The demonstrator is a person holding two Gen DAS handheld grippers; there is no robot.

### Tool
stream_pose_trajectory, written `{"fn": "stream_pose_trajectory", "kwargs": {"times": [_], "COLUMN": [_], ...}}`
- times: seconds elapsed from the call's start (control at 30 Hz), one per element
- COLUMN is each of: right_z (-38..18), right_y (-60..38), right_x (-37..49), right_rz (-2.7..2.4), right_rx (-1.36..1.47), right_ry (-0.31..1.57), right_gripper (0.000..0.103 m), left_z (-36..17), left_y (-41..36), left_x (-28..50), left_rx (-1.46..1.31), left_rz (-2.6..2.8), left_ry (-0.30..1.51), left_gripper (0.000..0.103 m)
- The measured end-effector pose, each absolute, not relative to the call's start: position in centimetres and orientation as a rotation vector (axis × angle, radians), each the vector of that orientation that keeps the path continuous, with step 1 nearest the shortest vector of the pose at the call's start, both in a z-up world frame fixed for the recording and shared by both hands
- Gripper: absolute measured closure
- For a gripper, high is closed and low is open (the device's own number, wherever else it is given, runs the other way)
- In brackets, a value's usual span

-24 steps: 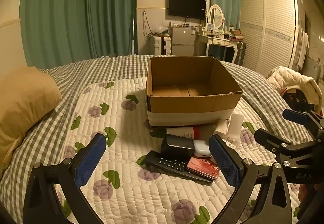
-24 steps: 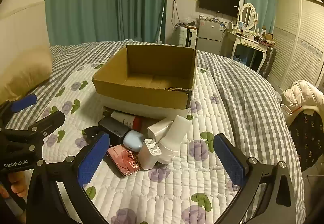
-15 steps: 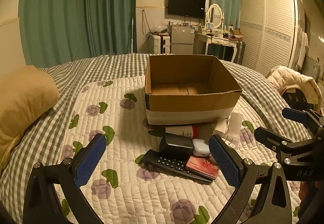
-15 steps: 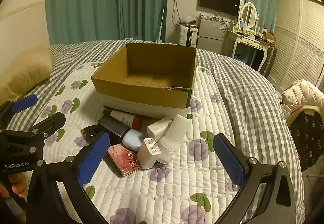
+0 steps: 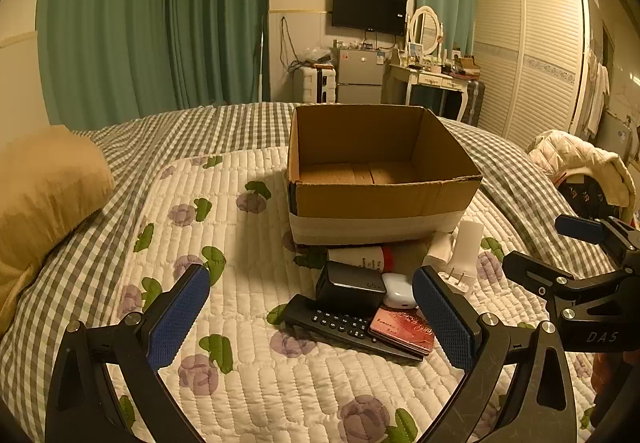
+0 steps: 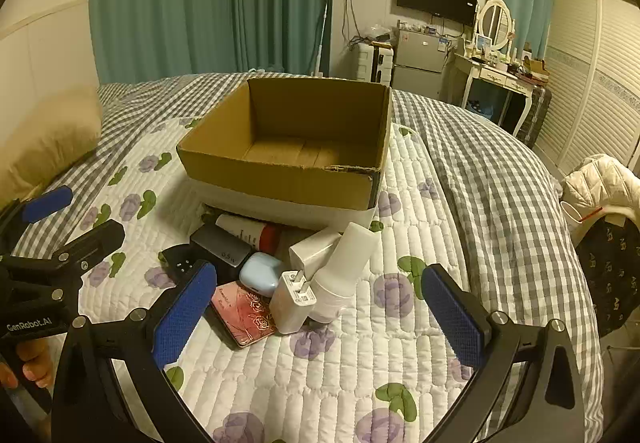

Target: Organize rigid objects

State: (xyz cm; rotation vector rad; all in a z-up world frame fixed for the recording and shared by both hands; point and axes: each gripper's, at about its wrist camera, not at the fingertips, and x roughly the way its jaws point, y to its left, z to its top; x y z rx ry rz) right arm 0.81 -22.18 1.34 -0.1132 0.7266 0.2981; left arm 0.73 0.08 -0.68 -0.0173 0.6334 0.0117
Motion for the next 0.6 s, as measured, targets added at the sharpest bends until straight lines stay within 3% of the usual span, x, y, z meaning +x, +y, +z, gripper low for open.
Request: {"fn": "stream_pose_trajectory", "kwargs": {"times": [0.6], "right_z": [1.18], "right_y": [-21.81], "right_x": [0.95], "right_rz": [0.318], "right_rx": [-0.116], "right_ry": [0.737], "right_gripper": [0.0], "left_z": [-0.75], "left_y": [0.07], "left_x": [0.81], "left_rx": [-0.021], "left_rz": [0.005], "left_ry": [0.632], "left_gripper": [0.0]}}
